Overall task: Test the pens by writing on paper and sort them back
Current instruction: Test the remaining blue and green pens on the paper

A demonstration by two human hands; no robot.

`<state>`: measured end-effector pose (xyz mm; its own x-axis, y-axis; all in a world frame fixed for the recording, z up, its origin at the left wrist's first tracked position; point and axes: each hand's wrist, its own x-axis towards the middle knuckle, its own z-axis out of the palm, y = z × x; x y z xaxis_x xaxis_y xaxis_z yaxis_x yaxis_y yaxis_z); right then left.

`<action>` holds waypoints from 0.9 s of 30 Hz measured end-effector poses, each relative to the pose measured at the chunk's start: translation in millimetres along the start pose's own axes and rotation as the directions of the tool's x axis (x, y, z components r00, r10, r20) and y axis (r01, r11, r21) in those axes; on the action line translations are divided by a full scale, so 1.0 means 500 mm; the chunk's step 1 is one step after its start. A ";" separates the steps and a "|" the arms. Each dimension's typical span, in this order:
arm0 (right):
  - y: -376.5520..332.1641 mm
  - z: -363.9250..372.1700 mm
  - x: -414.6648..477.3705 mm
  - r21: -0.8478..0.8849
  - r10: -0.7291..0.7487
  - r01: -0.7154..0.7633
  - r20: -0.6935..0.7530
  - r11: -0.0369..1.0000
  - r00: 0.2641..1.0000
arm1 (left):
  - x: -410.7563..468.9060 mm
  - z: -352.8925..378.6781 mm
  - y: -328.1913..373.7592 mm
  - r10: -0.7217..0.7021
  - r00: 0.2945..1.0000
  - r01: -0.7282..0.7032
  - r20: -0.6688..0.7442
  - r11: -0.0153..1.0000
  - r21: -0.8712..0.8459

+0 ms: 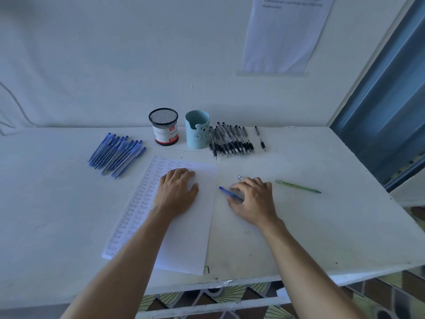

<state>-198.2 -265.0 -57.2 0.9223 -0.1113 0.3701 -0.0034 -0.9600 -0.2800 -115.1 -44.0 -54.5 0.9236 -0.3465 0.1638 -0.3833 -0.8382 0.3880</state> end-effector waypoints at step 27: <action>-0.109 0.047 0.051 0.090 0.110 -0.129 0.184 0.988 0.977 | 0.008 -0.017 -0.008 -0.113 0.993 0.117 0.044 0.986 -0.119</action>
<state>-165.3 -209.5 -53.2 0.9716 -0.1673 0.1674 -0.0872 -0.9105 -0.4042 -109.7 -38.4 -47.6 0.9601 -0.2683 0.0785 -0.2699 -0.8167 0.5100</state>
